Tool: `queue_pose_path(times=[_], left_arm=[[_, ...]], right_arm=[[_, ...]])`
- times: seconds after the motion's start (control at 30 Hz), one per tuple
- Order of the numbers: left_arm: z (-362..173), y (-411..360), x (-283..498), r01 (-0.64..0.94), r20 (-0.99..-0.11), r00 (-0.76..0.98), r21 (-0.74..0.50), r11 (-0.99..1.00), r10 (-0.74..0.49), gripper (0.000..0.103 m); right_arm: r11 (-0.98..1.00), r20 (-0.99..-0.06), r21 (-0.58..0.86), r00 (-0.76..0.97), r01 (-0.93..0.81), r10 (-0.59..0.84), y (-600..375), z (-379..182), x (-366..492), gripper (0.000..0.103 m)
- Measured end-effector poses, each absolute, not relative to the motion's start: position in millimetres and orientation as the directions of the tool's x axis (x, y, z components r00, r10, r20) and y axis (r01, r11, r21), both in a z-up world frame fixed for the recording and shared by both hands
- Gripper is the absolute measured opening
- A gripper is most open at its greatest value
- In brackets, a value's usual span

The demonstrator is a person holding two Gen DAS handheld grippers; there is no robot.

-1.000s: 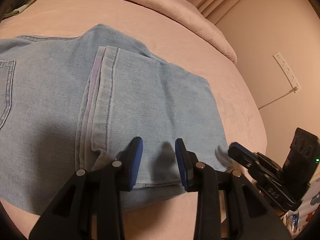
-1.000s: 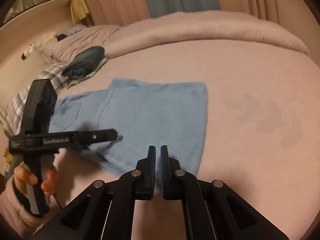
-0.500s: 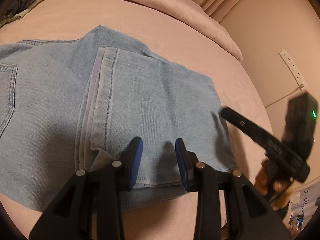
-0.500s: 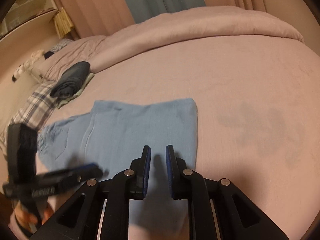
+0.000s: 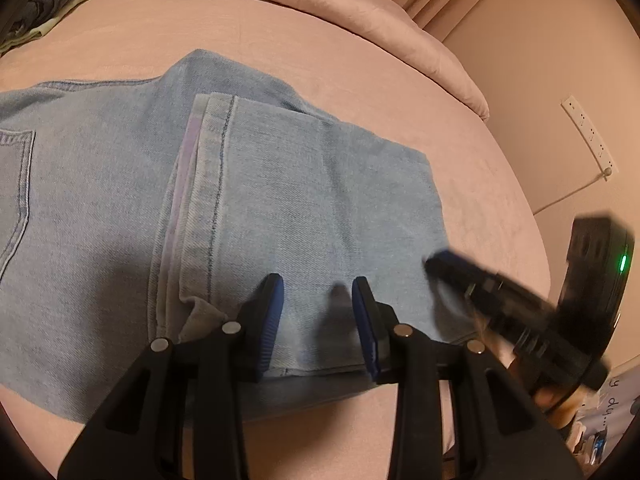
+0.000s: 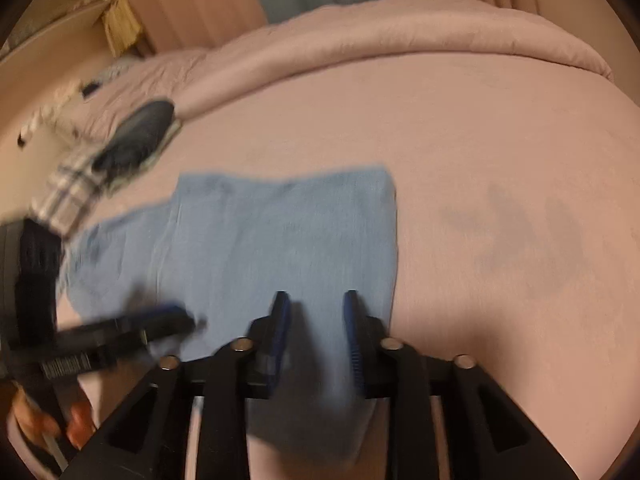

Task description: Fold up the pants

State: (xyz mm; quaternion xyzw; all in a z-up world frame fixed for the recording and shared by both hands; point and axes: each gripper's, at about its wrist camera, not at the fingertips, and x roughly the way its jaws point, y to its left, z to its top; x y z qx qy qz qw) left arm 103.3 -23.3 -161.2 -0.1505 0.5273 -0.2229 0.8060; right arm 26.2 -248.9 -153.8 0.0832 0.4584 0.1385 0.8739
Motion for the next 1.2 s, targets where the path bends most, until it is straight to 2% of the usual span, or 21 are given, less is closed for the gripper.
queue_pose_path(times=[0.1, 0.27, 0.4, 0.47, 0.57, 0.6, 0.7, 0.77, 0.8, 0.83, 0.87, 1.0, 1.2], left_arm=[[-161, -23, 105, 0.194, -0.783, 0.346, -0.48, 0.856, -0.517, 0.035], [-160, -27, 104, 0.201, -0.794, 0.347, -0.457, 0.867, -0.499, 0.035], [-162, -28, 103, 0.198, -0.792, 0.348, -0.46, 0.865, -0.501, 0.038], [-162, -27, 104, 0.193, -0.789, 0.349, -0.467, 0.863, -0.505, 0.039], [-158, -25, 101, 0.181, -0.783, 0.36, -0.475, 0.861, -0.507, 0.039], [-156, -23, 99, 0.177, -0.778, 0.367, -0.48, 0.859, -0.51, 0.041], [-141, -7, 86, 0.167, -0.751, 0.43, -0.479, 0.862, -0.501, 0.06], [-131, 11, 77, 0.159, -0.717, 0.469, -0.507, 0.847, -0.516, 0.062], [-128, 19, 74, 0.15, -0.71, 0.484, -0.51, 0.847, -0.512, 0.068], [-123, 35, 69, 0.121, -0.704, 0.513, -0.506, 0.854, -0.491, 0.074], [-121, 46, 65, 0.095, -0.704, 0.531, -0.504, 0.858, -0.472, 0.076], [-126, 111, 44, -0.062, -0.705, 0.577, -0.541, 0.838, -0.412, 0.076], [-150, 177, 10, -0.235, -0.685, 0.616, -0.631, 0.74, -0.388, 0.076]], right_arm=[[0.96, -0.771, 0.189, 0.574, -0.206, 0.275, -236, -160, 20, 0.032], [0.948, -0.769, 0.274, 0.555, -0.163, 0.318, -242, -146, 17, 0.032], [0.957, -0.787, 0.216, 0.545, -0.194, 0.288, -231, -155, 4, 0.033], [0.958, -0.767, 0.199, 0.576, -0.205, 0.282, -230, -164, 0, 0.033], [0.956, -0.759, 0.219, 0.582, -0.195, 0.292, -232, -162, -1, 0.033], [0.954, -0.76, 0.237, 0.577, -0.185, 0.3, -234, -161, 0, 0.033], [0.941, -0.748, 0.302, 0.574, -0.151, 0.332, -243, -152, -7, 0.033], [0.941, -0.741, 0.302, 0.583, -0.155, 0.334, -243, -148, -12, 0.035], [0.944, -0.739, 0.289, 0.589, -0.161, 0.327, -241, -146, -14, 0.038], [0.946, -0.739, 0.282, 0.591, -0.163, 0.322, -239, -146, -15, 0.039], [0.946, -0.738, 0.279, 0.593, -0.165, 0.321, -237, -146, -15, 0.04], [0.937, -0.713, 0.288, 0.608, -0.199, 0.349, -223, -142, -14, 0.04], [0.912, -0.688, 0.283, 0.599, -0.298, 0.41, -188, -137, -13, 0.04]])
